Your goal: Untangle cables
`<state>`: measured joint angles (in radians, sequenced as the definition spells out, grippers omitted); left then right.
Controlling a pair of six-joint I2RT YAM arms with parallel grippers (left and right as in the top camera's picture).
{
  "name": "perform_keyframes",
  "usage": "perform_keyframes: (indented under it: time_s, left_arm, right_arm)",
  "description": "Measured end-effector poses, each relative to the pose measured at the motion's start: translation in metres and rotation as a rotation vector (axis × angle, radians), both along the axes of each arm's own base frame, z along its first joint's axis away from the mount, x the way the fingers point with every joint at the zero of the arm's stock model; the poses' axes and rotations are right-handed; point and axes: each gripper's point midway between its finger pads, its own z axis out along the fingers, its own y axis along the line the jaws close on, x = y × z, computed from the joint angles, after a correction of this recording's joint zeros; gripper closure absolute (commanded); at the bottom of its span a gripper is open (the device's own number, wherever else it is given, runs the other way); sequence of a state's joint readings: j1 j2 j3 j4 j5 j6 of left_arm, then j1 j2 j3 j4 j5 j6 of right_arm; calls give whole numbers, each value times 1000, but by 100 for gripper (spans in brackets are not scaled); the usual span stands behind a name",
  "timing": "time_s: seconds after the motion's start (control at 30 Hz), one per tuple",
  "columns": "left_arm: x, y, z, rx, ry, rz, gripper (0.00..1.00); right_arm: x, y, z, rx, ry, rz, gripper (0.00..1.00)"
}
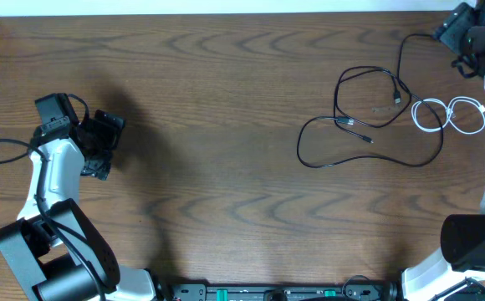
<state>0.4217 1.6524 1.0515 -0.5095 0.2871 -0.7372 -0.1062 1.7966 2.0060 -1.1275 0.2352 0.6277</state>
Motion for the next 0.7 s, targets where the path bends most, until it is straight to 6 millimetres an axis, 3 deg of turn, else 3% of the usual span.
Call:
perform_keyframes:
  time_s: [0.27,0.3,0.7]
  left_arm:
    - [0,0,0,0,0,0,1]
    - [0,0,0,0,0,0,0]
    - [0,0,0,0,0,0,1]
  right_arm:
    - [-2,34,-25,118,86,100,4]
    - [-1,40,-32,126,106,111,1]
    - [8,114,-132,178,387,258,1]
